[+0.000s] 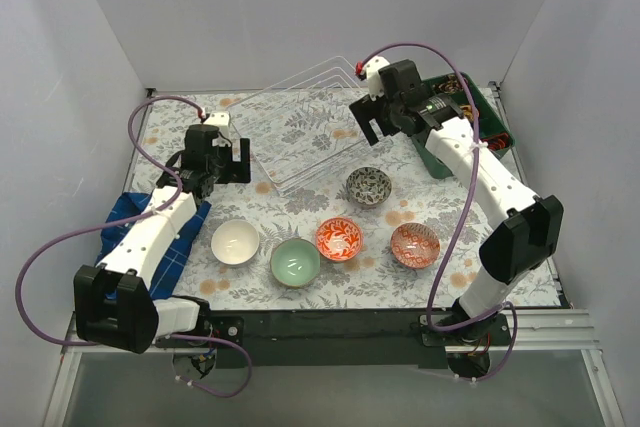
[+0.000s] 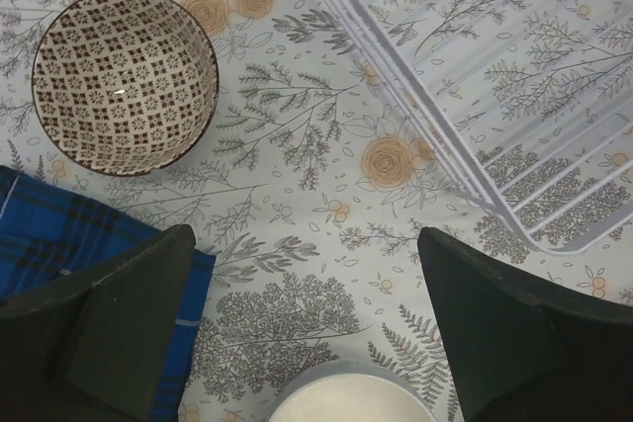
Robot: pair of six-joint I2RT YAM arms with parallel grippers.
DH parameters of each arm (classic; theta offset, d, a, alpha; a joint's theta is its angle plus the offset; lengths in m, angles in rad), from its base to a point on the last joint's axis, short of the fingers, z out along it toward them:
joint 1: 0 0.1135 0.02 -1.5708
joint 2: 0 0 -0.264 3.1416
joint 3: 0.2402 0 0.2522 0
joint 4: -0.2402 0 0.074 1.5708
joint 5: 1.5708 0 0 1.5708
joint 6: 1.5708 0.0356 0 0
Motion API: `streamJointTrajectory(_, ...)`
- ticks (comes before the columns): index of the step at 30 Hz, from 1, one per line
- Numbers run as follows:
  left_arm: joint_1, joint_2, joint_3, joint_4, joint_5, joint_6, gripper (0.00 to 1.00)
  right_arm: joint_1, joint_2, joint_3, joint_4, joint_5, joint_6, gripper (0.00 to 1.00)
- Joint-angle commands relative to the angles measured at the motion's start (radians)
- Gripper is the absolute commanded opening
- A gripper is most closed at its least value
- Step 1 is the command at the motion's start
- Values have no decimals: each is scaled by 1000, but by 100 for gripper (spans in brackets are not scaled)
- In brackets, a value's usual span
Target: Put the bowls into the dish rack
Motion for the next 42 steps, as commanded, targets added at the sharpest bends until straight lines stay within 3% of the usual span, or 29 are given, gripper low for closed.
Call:
streamJointTrajectory(1,85,-49,20,-61,-4,-13,98,11,53,134,27,-73,9,98)
streamJointTrajectory(8,259,-95,9,-123,32,31,98,42,192,325,5,-153,-25,97)
streamJointTrajectory(13,334,-156,13,-173,72,30,98,160,254,405,5,-113,-82,93)
streamJointTrajectory(18,357,-240,-15,-236,59,-9,98,273,332,444,8,-147,-117,90)
streamJointTrajectory(26,379,-305,40,-301,31,-84,98,307,499,591,19,-231,-40,83)
streamJointTrajectory(42,382,-336,69,-343,-55,-29,98,387,662,718,85,-306,72,73)
